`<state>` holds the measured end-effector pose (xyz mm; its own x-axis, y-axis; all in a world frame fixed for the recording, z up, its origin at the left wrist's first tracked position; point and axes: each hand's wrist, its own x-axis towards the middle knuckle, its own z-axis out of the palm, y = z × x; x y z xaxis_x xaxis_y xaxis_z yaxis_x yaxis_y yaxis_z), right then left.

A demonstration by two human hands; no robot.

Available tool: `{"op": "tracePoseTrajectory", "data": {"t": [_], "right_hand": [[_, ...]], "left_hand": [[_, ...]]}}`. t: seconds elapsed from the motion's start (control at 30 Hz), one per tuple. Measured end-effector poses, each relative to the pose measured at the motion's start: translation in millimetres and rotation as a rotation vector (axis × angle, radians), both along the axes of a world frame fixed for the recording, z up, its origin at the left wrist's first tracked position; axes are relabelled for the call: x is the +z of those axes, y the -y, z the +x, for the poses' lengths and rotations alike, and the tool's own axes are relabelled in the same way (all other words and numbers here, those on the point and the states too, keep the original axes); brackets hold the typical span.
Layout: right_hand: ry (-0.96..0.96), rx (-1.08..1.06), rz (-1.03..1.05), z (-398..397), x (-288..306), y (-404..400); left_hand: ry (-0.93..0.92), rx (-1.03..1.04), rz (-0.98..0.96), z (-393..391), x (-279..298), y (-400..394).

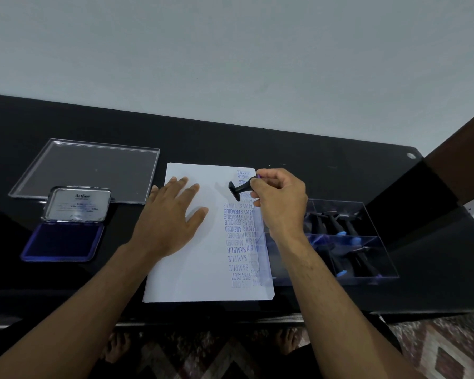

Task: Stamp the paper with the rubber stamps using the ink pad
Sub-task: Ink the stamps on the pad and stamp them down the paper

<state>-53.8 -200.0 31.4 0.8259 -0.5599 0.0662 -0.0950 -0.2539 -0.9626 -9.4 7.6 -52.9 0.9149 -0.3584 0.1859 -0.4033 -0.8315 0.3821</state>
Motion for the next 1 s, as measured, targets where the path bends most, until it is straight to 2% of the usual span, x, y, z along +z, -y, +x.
{"op": "tracePoseTrajectory", "data": {"t": [0.4, 0.73, 1.0], "right_hand": [[0.001, 0.204, -0.067, 9.4, -8.9, -98.3], [-0.013, 0.422, -0.128, 1.3, -7.9, -187.7], [0.001, 0.523, -0.300, -5.0, -9.7, -231.6]], "left_hand": [[0.014, 0.163, -0.031, -44.7, 19.7, -91.4], [0.018, 0.384, -0.029, -83.7, 5.0, -197.0], [0.007, 0.403, 0.008, -85.7, -8.3, -236.1]]}}
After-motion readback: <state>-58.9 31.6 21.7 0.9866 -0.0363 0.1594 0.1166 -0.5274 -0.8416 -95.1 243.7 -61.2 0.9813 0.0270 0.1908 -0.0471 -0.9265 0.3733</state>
